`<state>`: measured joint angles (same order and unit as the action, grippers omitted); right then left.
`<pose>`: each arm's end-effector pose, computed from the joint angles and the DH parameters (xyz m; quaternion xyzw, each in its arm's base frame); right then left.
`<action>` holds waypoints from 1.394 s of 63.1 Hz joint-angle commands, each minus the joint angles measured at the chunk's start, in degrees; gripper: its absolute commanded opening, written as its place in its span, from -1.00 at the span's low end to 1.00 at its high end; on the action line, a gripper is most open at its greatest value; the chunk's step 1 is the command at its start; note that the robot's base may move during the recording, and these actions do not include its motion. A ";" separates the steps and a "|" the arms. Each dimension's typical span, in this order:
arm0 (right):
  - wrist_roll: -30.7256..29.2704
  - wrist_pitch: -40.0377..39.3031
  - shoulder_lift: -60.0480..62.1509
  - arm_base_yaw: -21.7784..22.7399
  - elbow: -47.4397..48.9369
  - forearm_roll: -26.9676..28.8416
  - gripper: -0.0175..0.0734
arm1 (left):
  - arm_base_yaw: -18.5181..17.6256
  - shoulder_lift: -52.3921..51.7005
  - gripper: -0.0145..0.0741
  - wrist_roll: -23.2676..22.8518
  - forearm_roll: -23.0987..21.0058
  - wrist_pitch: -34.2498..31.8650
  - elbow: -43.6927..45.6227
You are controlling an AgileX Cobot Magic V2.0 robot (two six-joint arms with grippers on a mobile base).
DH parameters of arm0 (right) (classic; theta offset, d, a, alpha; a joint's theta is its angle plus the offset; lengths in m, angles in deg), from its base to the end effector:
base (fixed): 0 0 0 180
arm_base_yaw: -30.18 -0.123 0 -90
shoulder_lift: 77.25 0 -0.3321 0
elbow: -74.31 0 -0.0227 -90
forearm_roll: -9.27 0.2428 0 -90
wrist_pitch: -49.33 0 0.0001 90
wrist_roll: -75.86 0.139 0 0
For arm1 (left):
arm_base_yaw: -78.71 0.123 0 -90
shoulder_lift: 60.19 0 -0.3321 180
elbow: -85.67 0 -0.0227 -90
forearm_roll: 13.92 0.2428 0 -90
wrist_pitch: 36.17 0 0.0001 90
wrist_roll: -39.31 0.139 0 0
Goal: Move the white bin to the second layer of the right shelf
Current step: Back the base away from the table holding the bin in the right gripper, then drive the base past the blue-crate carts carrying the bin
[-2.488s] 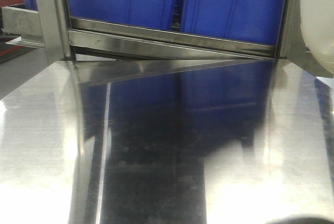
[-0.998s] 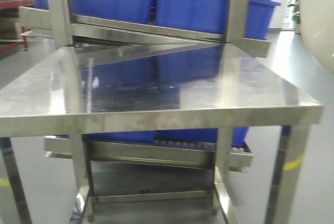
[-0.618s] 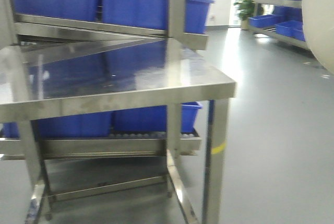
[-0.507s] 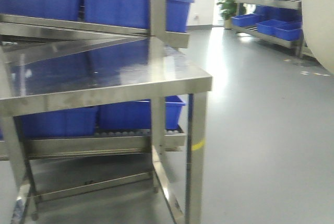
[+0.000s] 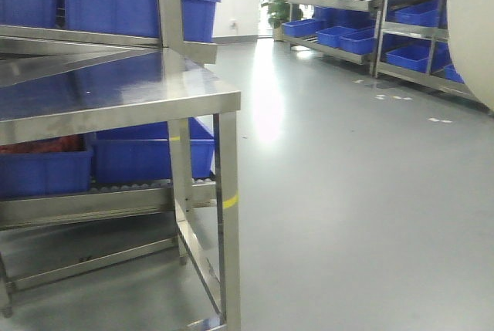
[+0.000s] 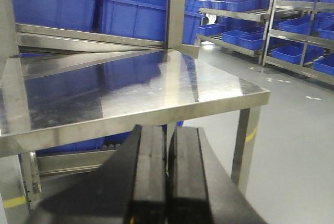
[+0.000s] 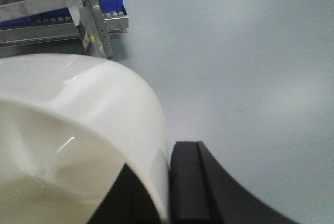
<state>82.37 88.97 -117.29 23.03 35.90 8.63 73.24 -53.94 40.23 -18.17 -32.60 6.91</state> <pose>0.1010 0.0117 0.3420 -0.0066 0.8575 0.0559 0.5113 0.0485 -0.0053 0.2063 0.0147 0.6981 -0.0565 0.7136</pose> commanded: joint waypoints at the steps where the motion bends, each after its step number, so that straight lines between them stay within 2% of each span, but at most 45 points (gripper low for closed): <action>1: 0.13 -5.28 -0.33 0.44 1.67 -0.33 -0.51 | -0.32 -0.18 -0.48 -0.42 -0.06 -4.70 -2.11; 88: 0.13 -4.64 -0.33 0.44 1.67 -0.33 -0.51 | -0.32 -0.18 -0.48 -0.42 -0.06 -4.70 -2.11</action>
<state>82.37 89.69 -117.29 23.03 35.90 8.63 73.24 -53.94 40.23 -18.17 -32.60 6.91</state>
